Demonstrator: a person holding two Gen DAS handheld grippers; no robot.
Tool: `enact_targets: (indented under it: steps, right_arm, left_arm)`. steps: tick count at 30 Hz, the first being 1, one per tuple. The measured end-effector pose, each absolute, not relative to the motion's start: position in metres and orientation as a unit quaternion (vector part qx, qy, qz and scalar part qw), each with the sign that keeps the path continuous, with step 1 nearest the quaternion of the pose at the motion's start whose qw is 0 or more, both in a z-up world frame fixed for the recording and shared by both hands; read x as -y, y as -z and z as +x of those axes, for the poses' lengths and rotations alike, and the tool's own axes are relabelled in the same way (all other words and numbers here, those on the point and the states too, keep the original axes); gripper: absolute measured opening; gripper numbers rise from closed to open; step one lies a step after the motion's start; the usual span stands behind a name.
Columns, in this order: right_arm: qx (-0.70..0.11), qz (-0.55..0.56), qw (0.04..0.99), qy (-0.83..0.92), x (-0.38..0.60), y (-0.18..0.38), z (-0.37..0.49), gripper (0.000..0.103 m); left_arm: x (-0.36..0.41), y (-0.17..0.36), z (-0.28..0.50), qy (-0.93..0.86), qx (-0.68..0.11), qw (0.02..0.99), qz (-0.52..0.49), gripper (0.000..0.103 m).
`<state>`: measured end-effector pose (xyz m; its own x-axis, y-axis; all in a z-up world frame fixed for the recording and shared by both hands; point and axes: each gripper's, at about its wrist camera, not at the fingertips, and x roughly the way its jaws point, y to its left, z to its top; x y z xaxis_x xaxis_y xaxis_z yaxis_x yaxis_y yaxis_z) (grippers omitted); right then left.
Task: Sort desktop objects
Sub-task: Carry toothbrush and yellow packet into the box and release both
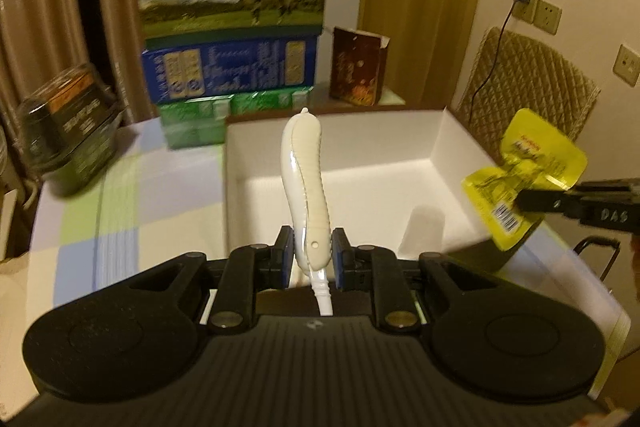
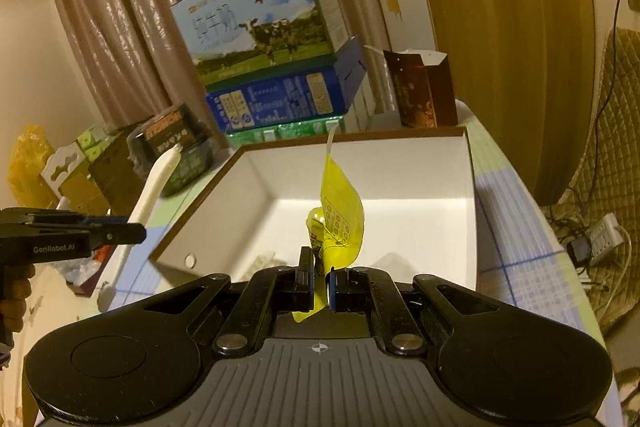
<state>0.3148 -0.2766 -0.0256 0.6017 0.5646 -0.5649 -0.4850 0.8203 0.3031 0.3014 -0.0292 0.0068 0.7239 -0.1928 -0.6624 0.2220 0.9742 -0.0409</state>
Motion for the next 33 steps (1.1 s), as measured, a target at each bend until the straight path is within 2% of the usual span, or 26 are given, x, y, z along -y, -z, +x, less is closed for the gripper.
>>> enact_targets:
  steps: [6,16,33]
  right_arm:
    - [-0.359,0.071,0.885,-0.290,0.273,0.034,0.352,0.003]
    - [-0.411,0.094,0.861,-0.284,0.264,0.062,0.404,0.003]
    - [-0.467,0.083,0.831,-0.290,0.245,0.097,0.444,0.003]
  left_arm:
    - [0.058,-0.003,0.344,0.136,-0.362,0.922,0.016,0.016]
    - [0.088,0.038,0.401,0.128,-0.414,0.901,-0.002,0.016]
    - [0.103,0.094,0.453,0.100,-0.492,0.865,-0.014,0.016]
